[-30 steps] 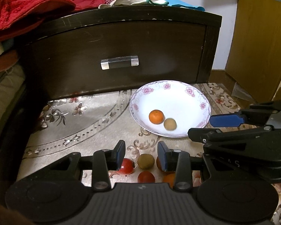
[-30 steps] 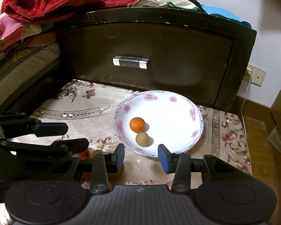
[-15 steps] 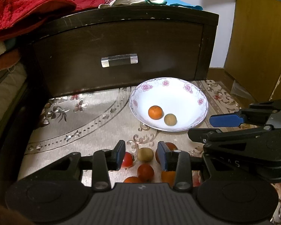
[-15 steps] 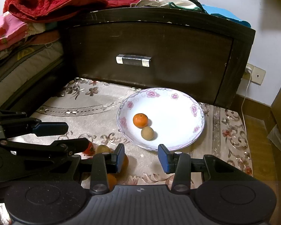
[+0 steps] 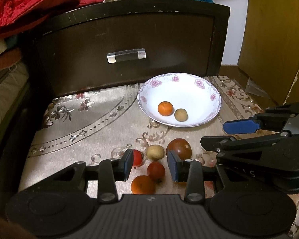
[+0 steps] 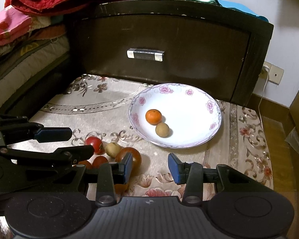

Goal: Organize fruits
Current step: 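Move both open tools back toward the remaining fruits, then grasp a tangerine with the left tool while the right tool grasps another tangerine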

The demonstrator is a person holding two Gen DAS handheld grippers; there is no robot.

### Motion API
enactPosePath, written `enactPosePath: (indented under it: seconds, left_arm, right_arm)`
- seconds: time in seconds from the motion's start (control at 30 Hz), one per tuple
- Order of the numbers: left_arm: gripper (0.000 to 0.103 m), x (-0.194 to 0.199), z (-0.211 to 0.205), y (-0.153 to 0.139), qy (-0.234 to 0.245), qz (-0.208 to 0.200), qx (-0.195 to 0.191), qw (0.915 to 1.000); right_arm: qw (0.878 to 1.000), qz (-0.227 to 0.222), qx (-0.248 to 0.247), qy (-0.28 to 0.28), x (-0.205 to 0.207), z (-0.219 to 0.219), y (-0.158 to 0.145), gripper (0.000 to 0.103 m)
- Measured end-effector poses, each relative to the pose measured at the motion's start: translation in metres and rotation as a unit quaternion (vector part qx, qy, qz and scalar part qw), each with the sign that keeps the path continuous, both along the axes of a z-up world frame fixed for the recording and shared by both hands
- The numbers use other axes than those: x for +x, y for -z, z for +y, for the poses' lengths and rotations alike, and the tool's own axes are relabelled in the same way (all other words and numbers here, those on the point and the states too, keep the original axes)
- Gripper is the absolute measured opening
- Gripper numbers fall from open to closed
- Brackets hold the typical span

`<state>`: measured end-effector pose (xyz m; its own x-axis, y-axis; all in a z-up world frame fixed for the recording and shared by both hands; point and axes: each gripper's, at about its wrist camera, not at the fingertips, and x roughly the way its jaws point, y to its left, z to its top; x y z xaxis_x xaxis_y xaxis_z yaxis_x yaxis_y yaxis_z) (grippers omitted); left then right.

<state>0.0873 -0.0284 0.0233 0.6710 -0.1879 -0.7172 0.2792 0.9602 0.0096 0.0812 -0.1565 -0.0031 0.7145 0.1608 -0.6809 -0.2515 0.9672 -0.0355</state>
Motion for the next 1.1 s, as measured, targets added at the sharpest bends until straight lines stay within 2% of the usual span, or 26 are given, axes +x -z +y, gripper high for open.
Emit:
enactPosePath:
  seconds: [0.33, 0.5, 0.63, 1.1]
  left_arm:
    - [0.043, -0.010, 0.007, 0.012, 0.019, 0.017, -0.003, 0.9997]
    - [0.046, -0.016, 0.014, 0.021, 0.028, 0.027, 0.002, 0.9992]
    - [0.046, -0.015, 0.021, 0.027, 0.025, 0.036, 0.000, 0.9990]
    - [0.048, -0.012, 0.034, 0.040, 0.022, 0.053, 0.005, 0.9983]
  right_arm:
    - [1.000, 0.018, -0.003, -0.015, -0.006, 0.004, 0.011, 0.038]
    - [0.999, 0.032, -0.004, -0.034, -0.012, 0.003, 0.021, 0.044]
    - [0.998, 0.043, -0.001, -0.048, -0.013, 0.004, 0.027, 0.044]
    - [0.993, 0.066, 0.012, -0.094, 0.007, 0.022, 0.045, 0.044]
